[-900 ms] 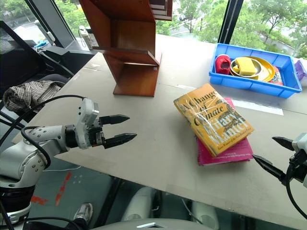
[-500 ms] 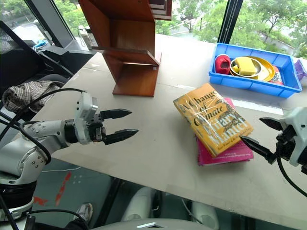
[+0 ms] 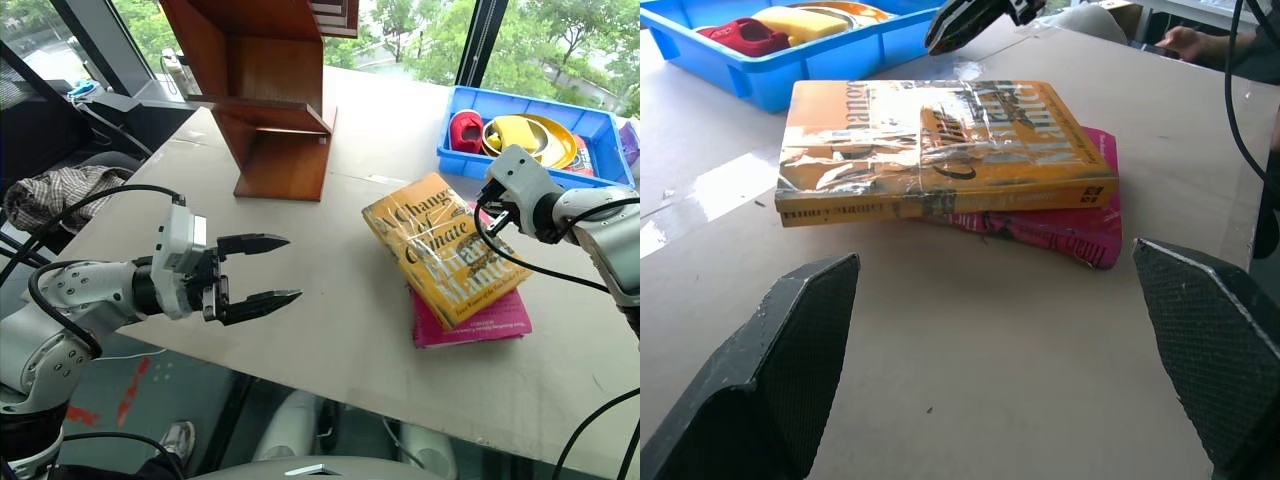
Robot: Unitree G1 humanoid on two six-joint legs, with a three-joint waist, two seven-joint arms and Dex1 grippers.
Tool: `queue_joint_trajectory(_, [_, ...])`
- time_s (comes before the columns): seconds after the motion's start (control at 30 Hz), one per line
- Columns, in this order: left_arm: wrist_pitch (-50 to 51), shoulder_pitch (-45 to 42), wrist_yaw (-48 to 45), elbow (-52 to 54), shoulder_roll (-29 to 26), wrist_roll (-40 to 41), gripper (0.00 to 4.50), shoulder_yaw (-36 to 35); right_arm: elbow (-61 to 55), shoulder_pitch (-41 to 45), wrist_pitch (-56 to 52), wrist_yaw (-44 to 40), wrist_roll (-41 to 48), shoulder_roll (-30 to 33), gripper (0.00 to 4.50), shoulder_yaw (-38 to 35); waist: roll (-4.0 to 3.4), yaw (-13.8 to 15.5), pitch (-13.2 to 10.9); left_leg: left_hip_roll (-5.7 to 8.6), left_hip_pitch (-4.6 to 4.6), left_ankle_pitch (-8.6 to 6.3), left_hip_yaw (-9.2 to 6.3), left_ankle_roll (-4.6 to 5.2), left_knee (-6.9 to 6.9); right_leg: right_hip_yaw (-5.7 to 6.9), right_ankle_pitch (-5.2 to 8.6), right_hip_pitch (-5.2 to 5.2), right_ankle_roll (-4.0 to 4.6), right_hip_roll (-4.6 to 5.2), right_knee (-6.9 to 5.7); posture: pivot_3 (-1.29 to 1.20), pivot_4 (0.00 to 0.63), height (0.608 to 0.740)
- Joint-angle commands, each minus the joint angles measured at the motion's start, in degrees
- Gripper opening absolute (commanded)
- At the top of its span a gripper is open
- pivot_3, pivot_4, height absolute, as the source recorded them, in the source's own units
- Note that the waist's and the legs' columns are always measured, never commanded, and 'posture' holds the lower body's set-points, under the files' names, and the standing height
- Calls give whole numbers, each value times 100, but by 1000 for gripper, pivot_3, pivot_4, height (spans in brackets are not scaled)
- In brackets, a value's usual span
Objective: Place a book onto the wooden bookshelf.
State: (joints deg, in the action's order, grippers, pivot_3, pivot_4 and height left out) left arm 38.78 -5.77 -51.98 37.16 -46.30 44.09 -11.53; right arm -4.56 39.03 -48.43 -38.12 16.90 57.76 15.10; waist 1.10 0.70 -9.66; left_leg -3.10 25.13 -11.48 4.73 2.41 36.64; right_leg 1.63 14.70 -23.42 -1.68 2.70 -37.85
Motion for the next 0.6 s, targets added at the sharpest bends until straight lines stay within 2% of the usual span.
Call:
queue_joint_trajectory(0.03, [-25,224,265,425,78,143,4500,-157,492,302,501,-359,-577,-4,31,227,-1,-5,-1,0,1,0,8,0,-1,-7,0,-8,0,0,-2,0,150,740])
queue_joint_trajectory(0.17, [-49,535,502,653,138,160,4500,-161,793,377,770,-812,-880,-100,31,417,-1,-5,-1,-8,-2,0,9,-1,-1,-8,0,-8,0,-10,-6,0,150,740])
queue_joint_trajectory(0.37, [-56,784,688,770,142,261,4500,-214,627,294,620,-1365,-909,-217,31,355,-1,-5,-1,-11,-8,0,20,0,-1,-4,0,-8,-1,-11,-11,0,150,740])
queue_joint_trajectory(0.6, [33,760,723,626,105,433,4500,-248,277,35,340,-1391,-889,-331,31,83,-2,-3,0,-12,-13,-1,24,0,0,-3,-1,-8,-1,-9,-16,0,150,740])
